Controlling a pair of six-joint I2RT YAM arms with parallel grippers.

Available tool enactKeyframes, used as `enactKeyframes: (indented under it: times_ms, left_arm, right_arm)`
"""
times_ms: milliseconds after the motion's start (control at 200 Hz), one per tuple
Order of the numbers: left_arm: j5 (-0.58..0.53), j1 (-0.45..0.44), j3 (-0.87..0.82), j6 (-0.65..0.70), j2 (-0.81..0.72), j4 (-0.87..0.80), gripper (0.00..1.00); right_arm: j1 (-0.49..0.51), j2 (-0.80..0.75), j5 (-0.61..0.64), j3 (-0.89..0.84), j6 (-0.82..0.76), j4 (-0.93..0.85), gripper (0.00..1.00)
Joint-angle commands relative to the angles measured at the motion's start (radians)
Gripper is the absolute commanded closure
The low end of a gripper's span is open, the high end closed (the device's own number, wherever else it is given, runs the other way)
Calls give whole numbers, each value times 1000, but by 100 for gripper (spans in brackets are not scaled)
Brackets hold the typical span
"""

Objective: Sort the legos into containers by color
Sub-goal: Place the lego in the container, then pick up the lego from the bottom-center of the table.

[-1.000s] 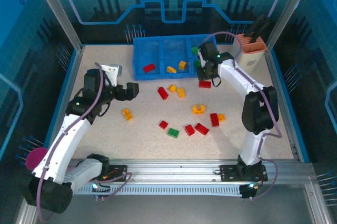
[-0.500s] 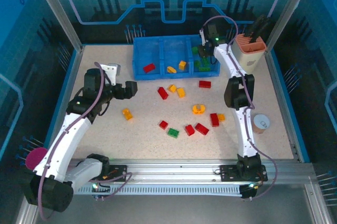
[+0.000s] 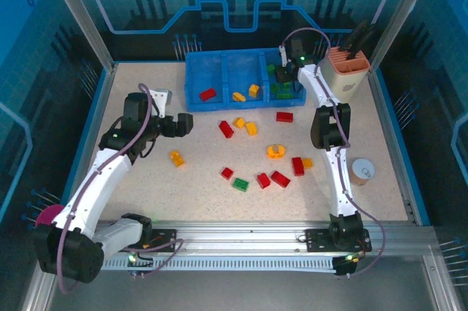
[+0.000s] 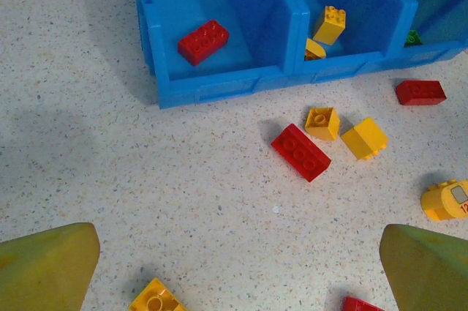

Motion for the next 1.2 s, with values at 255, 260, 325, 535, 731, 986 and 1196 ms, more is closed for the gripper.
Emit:
enactKeyframes:
  times_ms: [255, 260, 325, 535, 731, 986, 1196]
  left_arm:
    - [29, 7, 20, -3, -35, 23, 1]
    - [30, 7, 20, -4, -37, 23, 1]
    - [35, 7, 8, -4, -56, 31, 1]
    - [41, 7, -11, -6, -107, 45, 1]
    - [49, 9, -24, -12, -136, 57, 1]
    - [59, 9, -29, -15, -163, 62, 1]
    - [70, 9, -32, -22, -163, 67, 1]
  right_arm:
    - [30, -214, -14, -178, 9, 59, 49]
    - [31, -219, -14, -181, 10, 57, 49]
    - [45, -285, -22, -231, 10, 45, 47]
    - [134, -585, -127, -561, -77, 80, 40]
    - [334, -848, -221, -952, -304, 113, 31]
    - [550, -1001, -387, -1254, -234, 73, 23]
    - [683, -1000, -350, -1374, -157, 93, 20]
